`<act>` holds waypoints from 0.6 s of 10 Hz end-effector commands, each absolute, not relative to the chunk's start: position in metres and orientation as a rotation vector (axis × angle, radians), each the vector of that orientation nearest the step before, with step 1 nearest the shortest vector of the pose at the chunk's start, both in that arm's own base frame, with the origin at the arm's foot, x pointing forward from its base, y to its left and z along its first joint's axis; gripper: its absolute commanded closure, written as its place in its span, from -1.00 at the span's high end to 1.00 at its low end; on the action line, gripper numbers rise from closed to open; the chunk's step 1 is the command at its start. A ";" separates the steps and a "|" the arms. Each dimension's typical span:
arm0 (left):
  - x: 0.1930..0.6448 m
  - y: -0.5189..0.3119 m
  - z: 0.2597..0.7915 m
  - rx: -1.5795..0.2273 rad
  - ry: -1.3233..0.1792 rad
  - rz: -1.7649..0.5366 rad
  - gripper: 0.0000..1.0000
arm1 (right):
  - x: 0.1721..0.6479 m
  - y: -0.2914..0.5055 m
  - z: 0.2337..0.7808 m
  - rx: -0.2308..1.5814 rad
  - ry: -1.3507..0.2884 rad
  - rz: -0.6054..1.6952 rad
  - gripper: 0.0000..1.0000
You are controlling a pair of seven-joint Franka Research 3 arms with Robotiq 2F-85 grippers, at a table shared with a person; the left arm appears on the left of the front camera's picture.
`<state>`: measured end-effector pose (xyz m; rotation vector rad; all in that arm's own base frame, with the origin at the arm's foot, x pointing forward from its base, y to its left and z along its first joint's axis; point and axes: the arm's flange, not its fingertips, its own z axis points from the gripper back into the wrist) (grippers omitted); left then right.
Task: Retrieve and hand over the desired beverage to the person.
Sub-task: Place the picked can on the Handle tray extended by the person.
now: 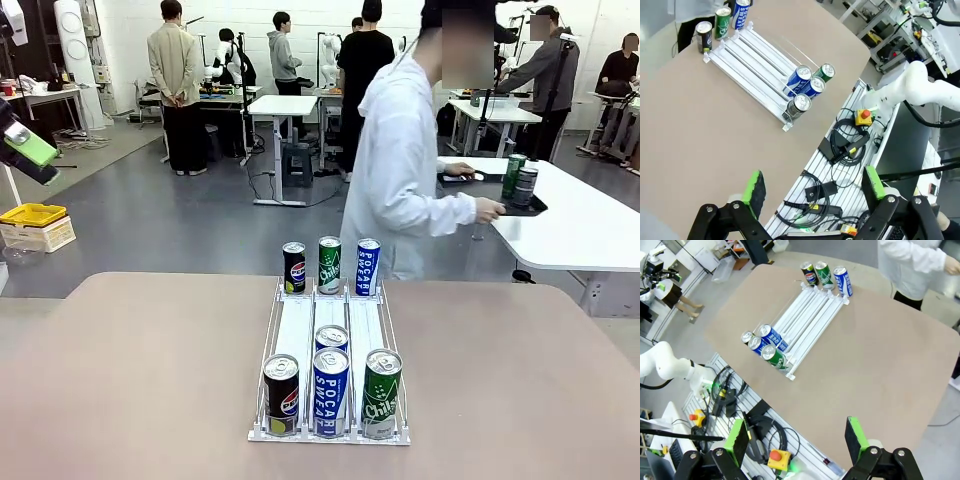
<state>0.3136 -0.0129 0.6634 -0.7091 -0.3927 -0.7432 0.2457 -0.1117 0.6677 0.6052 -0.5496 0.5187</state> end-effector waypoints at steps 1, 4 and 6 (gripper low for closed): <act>0.317 -0.025 0.651 -0.703 -0.390 -0.728 1.00 | 0.248 -0.110 0.669 0.628 -0.560 0.538 1.00; 0.313 -0.019 0.661 -0.702 -0.392 -0.748 1.00 | 0.248 -0.110 0.669 0.628 -0.560 0.538 1.00; 0.313 -0.019 0.661 -0.702 -0.392 -0.748 1.00 | 0.248 -0.110 0.669 0.628 -0.560 0.538 1.00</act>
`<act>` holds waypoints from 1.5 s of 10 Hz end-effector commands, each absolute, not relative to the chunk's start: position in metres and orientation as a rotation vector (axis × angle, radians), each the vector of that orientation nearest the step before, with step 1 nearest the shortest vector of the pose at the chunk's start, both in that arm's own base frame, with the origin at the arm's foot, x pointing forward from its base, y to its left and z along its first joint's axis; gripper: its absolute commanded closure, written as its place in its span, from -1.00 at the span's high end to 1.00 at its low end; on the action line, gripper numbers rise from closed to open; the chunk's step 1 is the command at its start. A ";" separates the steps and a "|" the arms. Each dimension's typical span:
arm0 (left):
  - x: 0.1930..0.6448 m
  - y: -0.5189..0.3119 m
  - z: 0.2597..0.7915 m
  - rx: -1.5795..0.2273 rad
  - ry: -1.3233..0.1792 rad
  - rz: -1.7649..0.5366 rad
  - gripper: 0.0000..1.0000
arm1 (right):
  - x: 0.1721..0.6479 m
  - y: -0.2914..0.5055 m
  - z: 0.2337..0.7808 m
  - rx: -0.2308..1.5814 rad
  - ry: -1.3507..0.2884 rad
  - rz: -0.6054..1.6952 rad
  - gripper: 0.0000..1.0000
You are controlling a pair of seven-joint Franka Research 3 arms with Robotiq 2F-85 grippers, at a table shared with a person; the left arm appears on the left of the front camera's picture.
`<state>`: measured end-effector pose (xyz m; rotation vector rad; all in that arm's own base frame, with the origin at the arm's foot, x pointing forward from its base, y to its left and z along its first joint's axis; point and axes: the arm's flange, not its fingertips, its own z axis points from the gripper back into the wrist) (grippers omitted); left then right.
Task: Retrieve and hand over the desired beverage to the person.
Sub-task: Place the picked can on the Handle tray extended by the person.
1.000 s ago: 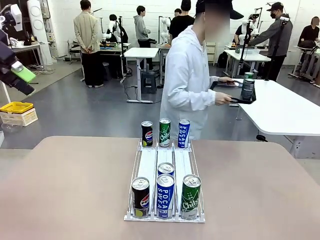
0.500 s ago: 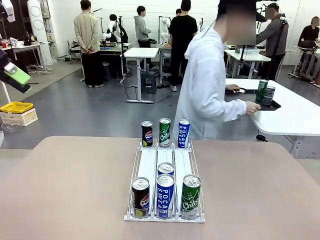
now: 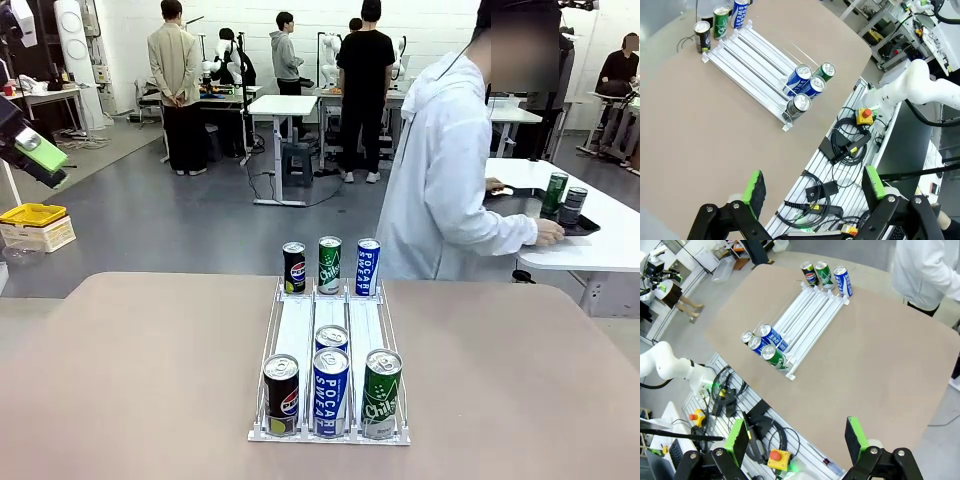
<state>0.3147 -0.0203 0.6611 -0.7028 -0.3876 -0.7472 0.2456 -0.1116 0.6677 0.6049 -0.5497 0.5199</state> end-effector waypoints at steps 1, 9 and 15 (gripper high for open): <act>0.313 -0.019 0.661 -0.702 -0.392 -0.748 1.00 | 0.248 -0.110 0.669 0.628 -0.560 0.538 1.00; 0.313 -0.019 0.661 -0.702 -0.392 -0.748 1.00 | 0.248 -0.110 0.669 0.628 -0.560 0.538 1.00; 0.313 -0.019 0.661 -0.702 -0.392 -0.748 1.00 | 0.248 -0.110 0.669 0.628 -0.560 0.538 1.00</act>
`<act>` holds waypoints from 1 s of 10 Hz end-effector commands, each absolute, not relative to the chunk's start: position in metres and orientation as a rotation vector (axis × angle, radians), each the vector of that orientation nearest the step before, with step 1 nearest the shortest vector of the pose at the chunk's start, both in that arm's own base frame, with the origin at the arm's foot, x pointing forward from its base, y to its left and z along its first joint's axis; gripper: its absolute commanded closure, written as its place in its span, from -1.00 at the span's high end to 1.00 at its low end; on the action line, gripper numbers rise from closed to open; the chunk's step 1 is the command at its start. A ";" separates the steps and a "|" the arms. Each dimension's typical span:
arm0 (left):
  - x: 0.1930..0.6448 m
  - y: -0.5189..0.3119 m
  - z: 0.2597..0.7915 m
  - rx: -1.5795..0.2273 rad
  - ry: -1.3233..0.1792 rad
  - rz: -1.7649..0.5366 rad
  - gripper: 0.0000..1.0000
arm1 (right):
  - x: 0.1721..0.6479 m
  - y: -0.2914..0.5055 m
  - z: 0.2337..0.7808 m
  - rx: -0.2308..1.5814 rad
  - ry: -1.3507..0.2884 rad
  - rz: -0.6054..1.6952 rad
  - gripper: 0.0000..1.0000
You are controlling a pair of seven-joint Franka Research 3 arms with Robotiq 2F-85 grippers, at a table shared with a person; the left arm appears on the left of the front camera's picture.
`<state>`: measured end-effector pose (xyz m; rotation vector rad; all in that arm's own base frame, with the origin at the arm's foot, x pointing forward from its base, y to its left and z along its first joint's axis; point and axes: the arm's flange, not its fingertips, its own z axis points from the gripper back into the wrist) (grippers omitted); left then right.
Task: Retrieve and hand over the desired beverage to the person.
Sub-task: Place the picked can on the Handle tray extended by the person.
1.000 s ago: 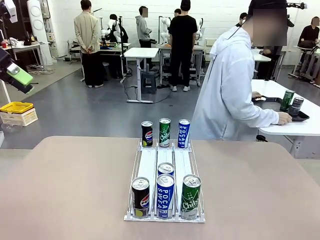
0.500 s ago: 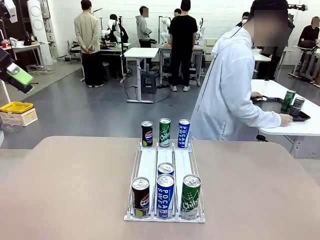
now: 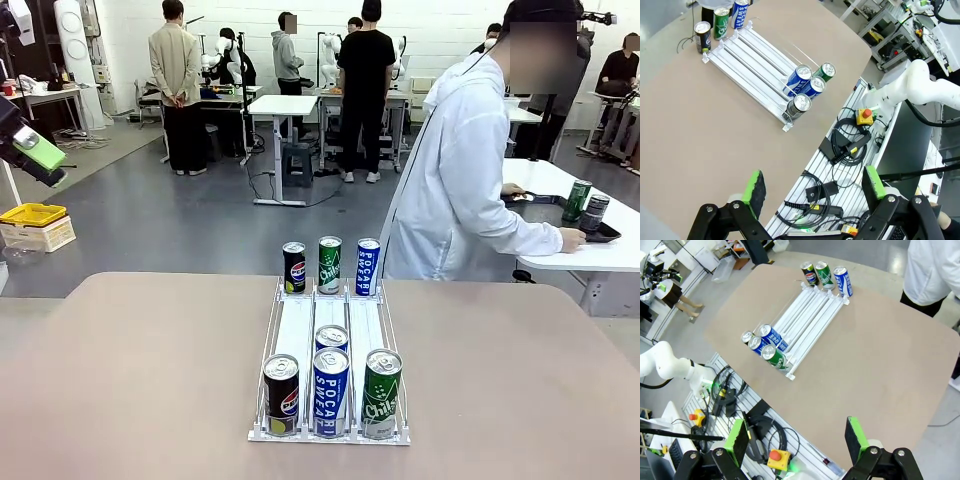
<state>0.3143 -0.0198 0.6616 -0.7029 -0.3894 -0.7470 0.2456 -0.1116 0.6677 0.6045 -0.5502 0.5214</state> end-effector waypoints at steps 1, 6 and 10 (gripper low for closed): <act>0.313 -0.019 0.661 -0.702 -0.392 -0.748 1.00 | 0.248 -0.110 0.669 0.628 -0.560 0.538 1.00; 0.313 -0.019 0.661 -0.702 -0.392 -0.748 1.00 | 0.248 -0.110 0.669 0.628 -0.560 0.538 1.00; 0.313 -0.019 0.661 -0.702 -0.392 -0.748 1.00 | 0.248 -0.110 0.669 0.628 -0.560 0.538 1.00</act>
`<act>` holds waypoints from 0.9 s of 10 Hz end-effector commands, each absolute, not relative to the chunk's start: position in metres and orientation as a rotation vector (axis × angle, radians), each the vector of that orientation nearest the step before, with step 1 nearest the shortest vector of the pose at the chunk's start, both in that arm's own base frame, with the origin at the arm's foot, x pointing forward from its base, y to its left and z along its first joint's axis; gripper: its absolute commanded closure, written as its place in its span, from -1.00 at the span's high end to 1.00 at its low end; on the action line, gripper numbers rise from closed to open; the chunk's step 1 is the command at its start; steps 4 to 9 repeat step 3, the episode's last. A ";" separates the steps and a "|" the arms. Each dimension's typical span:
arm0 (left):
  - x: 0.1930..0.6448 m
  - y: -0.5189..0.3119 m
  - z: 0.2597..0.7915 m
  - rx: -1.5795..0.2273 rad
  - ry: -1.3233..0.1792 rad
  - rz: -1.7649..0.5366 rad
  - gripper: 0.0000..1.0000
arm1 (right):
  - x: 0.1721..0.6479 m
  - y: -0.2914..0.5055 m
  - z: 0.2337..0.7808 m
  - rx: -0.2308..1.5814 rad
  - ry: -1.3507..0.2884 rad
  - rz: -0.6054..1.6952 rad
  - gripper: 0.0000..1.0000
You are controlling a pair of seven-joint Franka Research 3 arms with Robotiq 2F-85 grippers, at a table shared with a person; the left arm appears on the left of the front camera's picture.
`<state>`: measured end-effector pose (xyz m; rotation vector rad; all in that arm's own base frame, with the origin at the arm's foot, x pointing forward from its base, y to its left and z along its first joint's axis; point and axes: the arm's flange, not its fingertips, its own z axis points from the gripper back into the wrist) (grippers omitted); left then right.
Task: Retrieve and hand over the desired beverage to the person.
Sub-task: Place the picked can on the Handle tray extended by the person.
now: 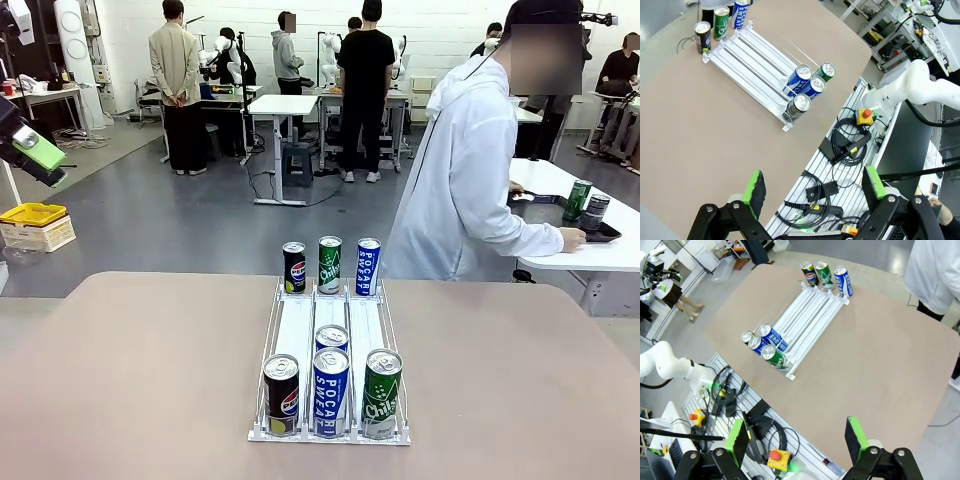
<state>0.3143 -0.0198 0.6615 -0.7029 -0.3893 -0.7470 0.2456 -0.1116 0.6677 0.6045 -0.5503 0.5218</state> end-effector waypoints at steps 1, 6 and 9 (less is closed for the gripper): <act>0.313 -0.019 0.661 -0.702 -0.392 -0.748 1.00 | 0.248 -0.110 0.669 0.628 -0.560 0.538 1.00; 0.313 -0.019 0.661 -0.702 -0.392 -0.748 1.00 | 0.248 -0.110 0.669 0.628 -0.560 0.538 1.00; 0.313 -0.019 0.661 -0.702 -0.392 -0.748 1.00 | 0.248 -0.110 0.669 0.628 -0.560 0.538 1.00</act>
